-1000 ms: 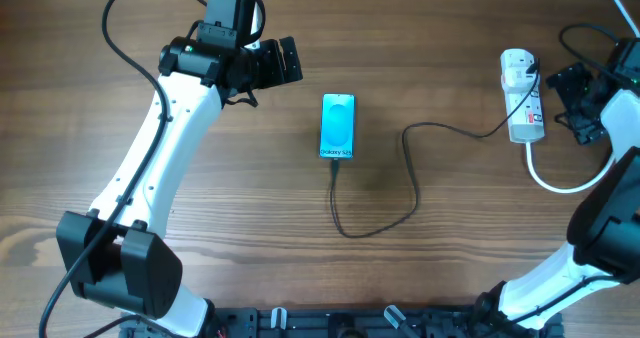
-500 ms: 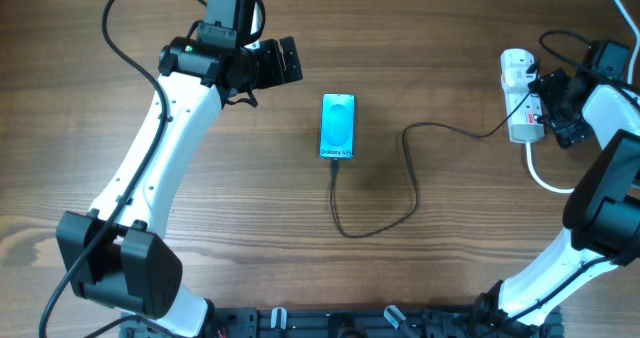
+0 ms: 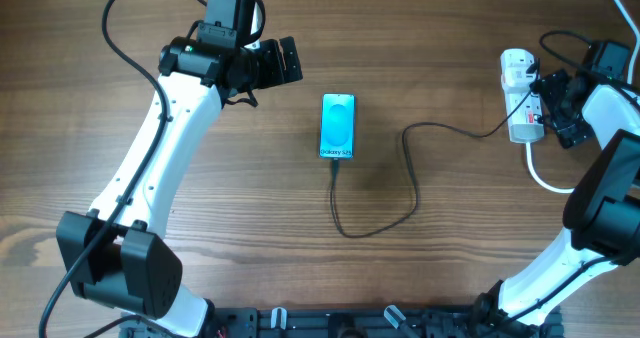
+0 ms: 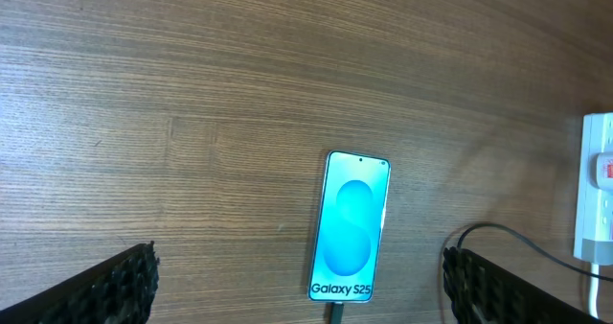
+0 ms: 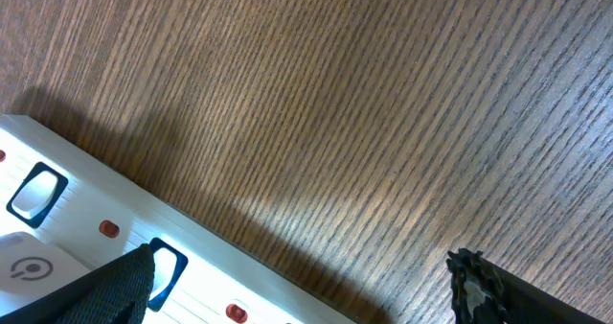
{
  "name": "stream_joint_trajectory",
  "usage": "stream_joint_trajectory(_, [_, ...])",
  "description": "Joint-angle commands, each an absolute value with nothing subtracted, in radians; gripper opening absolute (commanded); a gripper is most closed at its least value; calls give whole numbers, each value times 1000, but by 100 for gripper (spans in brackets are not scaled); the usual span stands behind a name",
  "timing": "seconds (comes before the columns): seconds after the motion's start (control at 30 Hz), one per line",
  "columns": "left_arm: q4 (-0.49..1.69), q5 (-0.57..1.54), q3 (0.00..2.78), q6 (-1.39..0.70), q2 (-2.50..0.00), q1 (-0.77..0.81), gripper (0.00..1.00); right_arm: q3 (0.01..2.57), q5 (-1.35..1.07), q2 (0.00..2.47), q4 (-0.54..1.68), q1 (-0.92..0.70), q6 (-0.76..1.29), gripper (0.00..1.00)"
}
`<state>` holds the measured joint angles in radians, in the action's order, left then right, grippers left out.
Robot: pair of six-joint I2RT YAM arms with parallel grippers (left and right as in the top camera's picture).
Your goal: Plug charger to phone and switch on socket
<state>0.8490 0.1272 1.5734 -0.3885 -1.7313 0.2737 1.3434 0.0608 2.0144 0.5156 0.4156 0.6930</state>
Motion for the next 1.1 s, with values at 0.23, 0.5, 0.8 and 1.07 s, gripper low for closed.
stream_joint_trajectory(0.23, [850,114,1573,-401,-1737,273,100,1348,62,2039,516,416,707,100])
stream_joint_trajectory(0.5, [850,114,1573,-401,-1737,273,100,1348,59,2039,517,416,707,100])
stream_joint_trajectory(0.8, [850,114,1573,-401,-1737,273,100,1347,59,2039,517,402,703,100])
stream_joint_trajectory(1.07, [850,114,1573,-401,-1737,273,100,1346,75,2039,516,401,691,100])
